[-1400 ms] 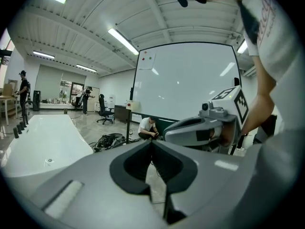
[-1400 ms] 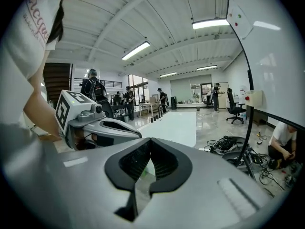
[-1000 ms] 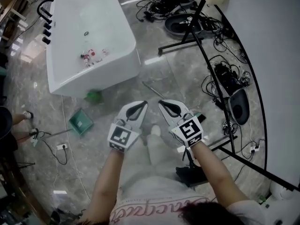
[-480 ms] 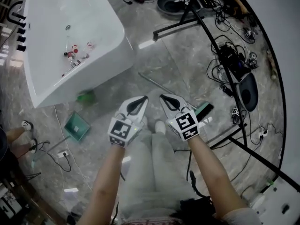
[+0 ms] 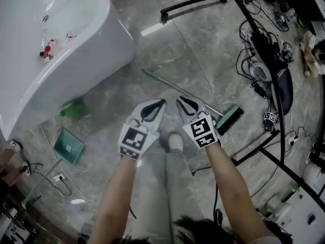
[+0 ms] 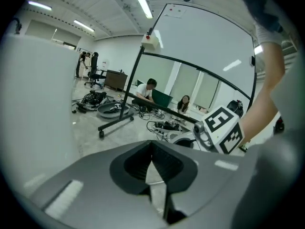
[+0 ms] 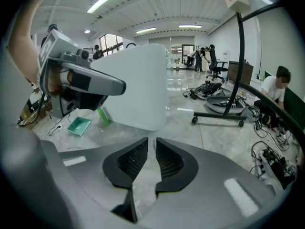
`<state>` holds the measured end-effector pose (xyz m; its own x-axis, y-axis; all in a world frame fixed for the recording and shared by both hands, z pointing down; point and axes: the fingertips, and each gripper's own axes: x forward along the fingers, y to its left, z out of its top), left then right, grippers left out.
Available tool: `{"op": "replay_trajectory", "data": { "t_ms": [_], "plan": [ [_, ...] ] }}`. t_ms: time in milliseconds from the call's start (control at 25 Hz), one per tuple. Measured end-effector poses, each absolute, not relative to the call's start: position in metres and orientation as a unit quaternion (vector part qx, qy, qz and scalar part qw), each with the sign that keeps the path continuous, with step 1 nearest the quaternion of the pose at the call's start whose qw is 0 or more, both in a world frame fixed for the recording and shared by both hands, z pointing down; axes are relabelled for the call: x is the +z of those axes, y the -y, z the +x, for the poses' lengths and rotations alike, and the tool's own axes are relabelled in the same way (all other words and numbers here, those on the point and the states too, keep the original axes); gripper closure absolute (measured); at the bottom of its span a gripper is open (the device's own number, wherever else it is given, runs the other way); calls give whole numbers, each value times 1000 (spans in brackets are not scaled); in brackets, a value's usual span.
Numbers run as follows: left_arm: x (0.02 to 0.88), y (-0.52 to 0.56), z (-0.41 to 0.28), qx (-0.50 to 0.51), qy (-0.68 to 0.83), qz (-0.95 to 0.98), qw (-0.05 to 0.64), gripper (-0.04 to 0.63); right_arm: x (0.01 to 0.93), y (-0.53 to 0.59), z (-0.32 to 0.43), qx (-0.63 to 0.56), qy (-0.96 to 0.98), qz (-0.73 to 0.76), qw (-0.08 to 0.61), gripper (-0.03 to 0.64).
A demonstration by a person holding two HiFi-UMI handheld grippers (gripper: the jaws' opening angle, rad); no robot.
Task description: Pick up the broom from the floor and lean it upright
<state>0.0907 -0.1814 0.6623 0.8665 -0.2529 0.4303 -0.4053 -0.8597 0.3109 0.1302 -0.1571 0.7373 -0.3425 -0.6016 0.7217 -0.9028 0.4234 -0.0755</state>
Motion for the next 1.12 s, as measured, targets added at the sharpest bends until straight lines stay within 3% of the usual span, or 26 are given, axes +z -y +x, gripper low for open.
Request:
{"op": "replay_trajectory", "data": {
  "t_ms": [160,440,840,1120],
  "plan": [
    [718,180,98,194,175,939,222,597,820,150,146,275,760,473,352,543],
    [785,189,115,203,146,944,214,597,942,132,170,332,713,451,422,538],
    [846,205,121,220,122,948,196,597,1028,128,194,303,672,422,528,517],
    [867,215,111,219,138,943,207,597,1060,127,200,264,669,337,608,549]
  ]
}}
